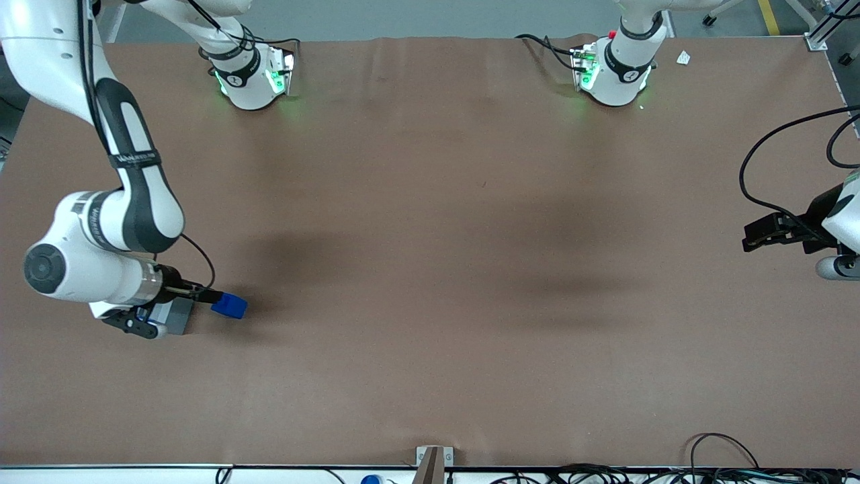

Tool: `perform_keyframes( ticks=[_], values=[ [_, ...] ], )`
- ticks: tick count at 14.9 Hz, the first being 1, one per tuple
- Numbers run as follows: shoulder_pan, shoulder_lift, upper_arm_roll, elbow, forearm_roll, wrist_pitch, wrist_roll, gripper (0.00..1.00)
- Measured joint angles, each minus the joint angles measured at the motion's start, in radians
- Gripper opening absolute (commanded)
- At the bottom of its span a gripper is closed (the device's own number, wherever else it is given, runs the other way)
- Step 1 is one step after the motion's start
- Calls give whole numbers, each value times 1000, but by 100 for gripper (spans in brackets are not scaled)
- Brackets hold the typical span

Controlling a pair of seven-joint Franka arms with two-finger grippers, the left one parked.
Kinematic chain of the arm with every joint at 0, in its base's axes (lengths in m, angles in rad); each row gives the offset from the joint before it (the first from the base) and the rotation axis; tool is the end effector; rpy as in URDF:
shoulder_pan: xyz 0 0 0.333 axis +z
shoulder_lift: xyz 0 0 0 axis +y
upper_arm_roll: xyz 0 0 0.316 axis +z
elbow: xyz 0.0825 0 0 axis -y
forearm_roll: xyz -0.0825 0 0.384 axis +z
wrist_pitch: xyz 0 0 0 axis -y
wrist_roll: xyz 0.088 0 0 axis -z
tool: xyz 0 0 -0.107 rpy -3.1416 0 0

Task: Insert blue part into gray base with right arm
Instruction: 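Reach the open right gripper down to the blue block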

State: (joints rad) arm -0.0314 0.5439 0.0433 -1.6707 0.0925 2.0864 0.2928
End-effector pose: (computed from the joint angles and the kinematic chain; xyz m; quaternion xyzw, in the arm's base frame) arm 0.6645 0.0096 0.2794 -0.9826 0.1669 0.0708 0.0398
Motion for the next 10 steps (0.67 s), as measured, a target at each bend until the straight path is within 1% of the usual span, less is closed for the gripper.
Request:
perform_keyframes(
  ticks=[5,10],
  values=[
    [31,36,0,2,0,94,27,100],
    [31,84,-6,2,-10,144,29,100]
  ],
)
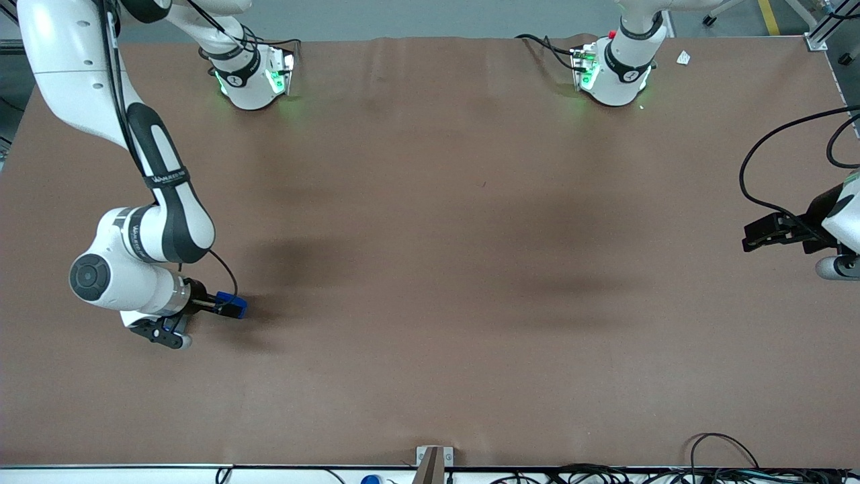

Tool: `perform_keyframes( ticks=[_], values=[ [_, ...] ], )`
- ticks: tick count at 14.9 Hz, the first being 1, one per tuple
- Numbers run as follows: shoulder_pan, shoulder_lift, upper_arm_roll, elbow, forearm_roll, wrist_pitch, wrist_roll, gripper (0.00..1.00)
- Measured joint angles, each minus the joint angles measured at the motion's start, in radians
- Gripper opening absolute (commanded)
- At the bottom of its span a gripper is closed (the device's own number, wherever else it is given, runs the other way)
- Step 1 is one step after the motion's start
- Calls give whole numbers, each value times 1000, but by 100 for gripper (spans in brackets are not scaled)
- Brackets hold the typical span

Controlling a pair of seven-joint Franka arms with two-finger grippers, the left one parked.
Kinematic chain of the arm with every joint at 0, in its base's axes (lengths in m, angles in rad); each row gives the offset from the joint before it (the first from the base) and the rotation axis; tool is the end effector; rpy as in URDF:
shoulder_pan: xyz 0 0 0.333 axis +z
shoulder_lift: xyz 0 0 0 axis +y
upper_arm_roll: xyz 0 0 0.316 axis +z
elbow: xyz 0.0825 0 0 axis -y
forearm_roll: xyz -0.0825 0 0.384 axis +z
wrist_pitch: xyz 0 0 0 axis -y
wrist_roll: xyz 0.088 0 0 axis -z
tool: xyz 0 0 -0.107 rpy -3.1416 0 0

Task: Insert blue part into gray base with right arm
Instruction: 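Reach the open right gripper down to the blue block, then close the right gripper on the blue block and lift it, then carry the blue block over the gray base's recess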

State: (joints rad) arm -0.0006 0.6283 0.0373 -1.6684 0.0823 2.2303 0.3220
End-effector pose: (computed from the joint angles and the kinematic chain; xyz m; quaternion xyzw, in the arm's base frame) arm 0.6748 0.0246 0.2347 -0.9838 0.1711 0.0402 0.0361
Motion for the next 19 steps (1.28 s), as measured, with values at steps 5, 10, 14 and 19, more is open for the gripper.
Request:
perform_keyframes(
  ticks=[5,10,14,19],
  values=[
    [-3,15,-6,1,-7,16,0,8],
    [-2,15,-6,3,-8,11,0,0],
    [-2,15,-5,52,-75,-97,-8,0],
    [-11,4,-8,318,-124,-462,-114,0]
  ],
)
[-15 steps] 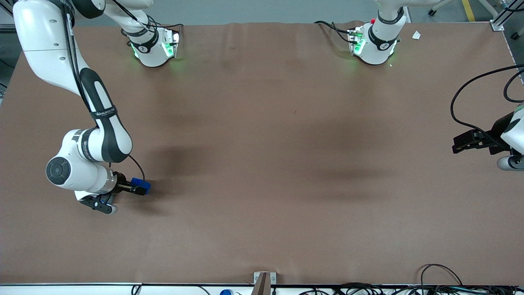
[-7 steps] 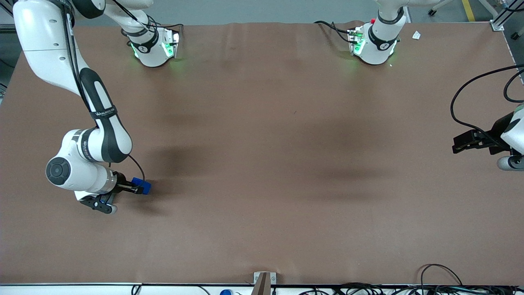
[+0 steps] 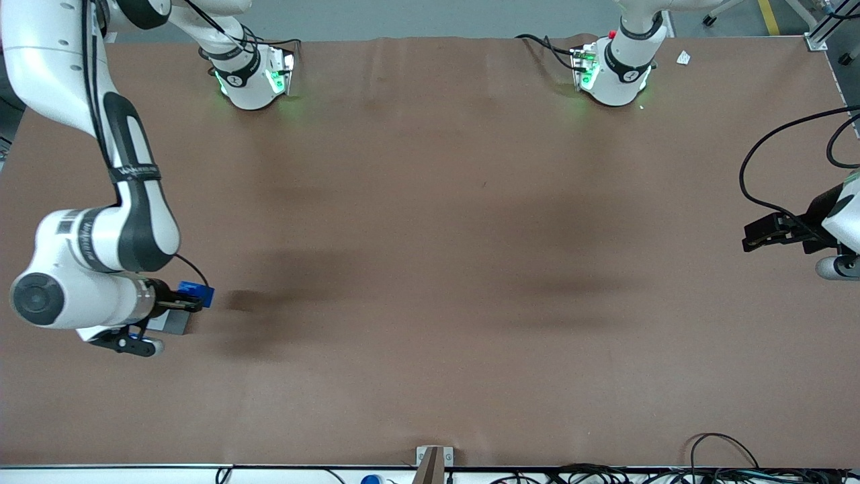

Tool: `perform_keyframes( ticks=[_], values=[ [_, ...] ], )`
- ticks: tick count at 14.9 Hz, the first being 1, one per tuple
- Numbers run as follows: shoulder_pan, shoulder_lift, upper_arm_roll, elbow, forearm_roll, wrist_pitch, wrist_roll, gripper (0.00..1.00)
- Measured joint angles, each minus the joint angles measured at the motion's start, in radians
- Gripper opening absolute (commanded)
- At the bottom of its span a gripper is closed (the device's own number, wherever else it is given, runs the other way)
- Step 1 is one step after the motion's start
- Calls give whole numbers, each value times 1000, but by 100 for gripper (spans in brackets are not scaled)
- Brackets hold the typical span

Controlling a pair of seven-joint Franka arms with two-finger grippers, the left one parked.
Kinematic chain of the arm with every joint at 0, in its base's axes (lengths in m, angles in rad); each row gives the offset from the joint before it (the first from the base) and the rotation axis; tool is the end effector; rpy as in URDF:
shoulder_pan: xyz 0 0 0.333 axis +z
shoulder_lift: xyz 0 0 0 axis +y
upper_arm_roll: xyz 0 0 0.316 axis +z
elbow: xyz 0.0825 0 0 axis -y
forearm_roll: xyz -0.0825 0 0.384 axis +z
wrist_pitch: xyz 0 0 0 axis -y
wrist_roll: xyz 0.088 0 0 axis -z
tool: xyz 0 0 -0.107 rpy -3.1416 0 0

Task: Insert blue part into gray base with right arm
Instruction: 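Carry the blue block over the gray base's recess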

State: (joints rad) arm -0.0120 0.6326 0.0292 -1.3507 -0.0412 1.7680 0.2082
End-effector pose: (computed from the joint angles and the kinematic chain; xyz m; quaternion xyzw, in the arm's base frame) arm 0.7014 0.0044 0.3375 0.9900 -0.0905 -0.1054 0.0228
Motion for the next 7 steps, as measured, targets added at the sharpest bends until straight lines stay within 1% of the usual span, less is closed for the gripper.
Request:
perform_keyframes(
  ticks=[3,5,7],
  values=[
    [-34,4,-5,22,-4,-16,-125,0],
    [-93,20,-8,22,-4,3,-202,0],
    [-145,39,-8,22,-4,36,-228,0]
  ],
)
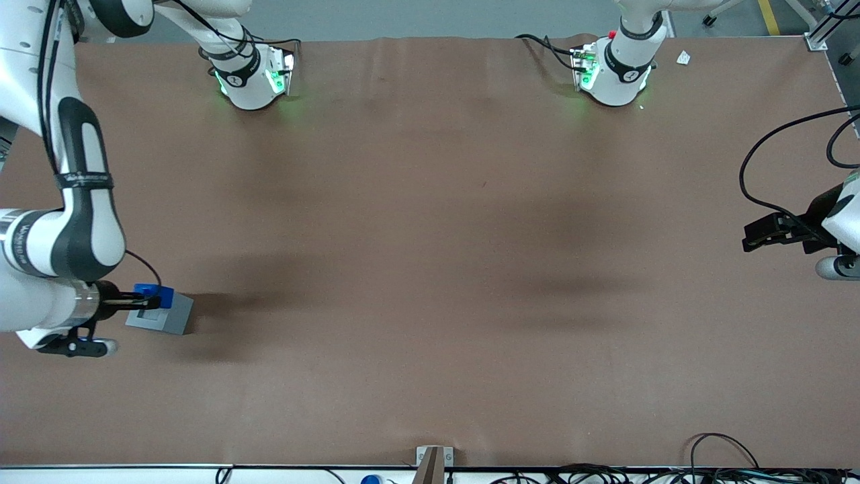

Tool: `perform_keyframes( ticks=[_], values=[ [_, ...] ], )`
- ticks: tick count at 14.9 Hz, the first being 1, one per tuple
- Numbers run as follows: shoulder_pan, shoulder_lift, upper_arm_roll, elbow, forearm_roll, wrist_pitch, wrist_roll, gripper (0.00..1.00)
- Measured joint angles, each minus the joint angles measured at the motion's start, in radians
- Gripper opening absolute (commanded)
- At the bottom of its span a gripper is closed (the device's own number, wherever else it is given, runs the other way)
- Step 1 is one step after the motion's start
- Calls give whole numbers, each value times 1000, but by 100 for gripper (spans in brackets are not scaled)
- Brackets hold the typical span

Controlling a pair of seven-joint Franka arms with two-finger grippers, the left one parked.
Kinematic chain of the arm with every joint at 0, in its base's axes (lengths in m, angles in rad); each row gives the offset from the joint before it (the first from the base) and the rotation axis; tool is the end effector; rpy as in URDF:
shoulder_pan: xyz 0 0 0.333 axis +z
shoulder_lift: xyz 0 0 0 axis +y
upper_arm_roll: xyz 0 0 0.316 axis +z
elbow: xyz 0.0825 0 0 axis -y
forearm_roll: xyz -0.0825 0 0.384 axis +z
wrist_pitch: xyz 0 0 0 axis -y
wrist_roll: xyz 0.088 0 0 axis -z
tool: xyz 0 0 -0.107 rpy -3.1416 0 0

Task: Insert blue part into gray base with right arm
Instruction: 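Carry the blue block over the gray base's recess, then lower the blue block into the recess and open the right gripper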

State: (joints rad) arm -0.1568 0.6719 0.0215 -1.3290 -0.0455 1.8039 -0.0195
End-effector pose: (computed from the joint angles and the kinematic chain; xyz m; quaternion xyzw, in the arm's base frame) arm 0.7026 -0.1027 0.3218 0.9937 -0.0519 -0.0991 0.0070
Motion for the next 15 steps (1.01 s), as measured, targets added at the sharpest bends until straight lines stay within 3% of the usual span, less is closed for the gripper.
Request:
perform_keyframes(
  ticks=[10,13,14,15],
  values=[
    [-30,74,5,60,7,37,19,0],
    [-35,87,4,63,50,49,24,0],
    [-42,88,3,64,73,53,25,2],
    [-49,88,3,65,87,55,25,13]
  ],
)
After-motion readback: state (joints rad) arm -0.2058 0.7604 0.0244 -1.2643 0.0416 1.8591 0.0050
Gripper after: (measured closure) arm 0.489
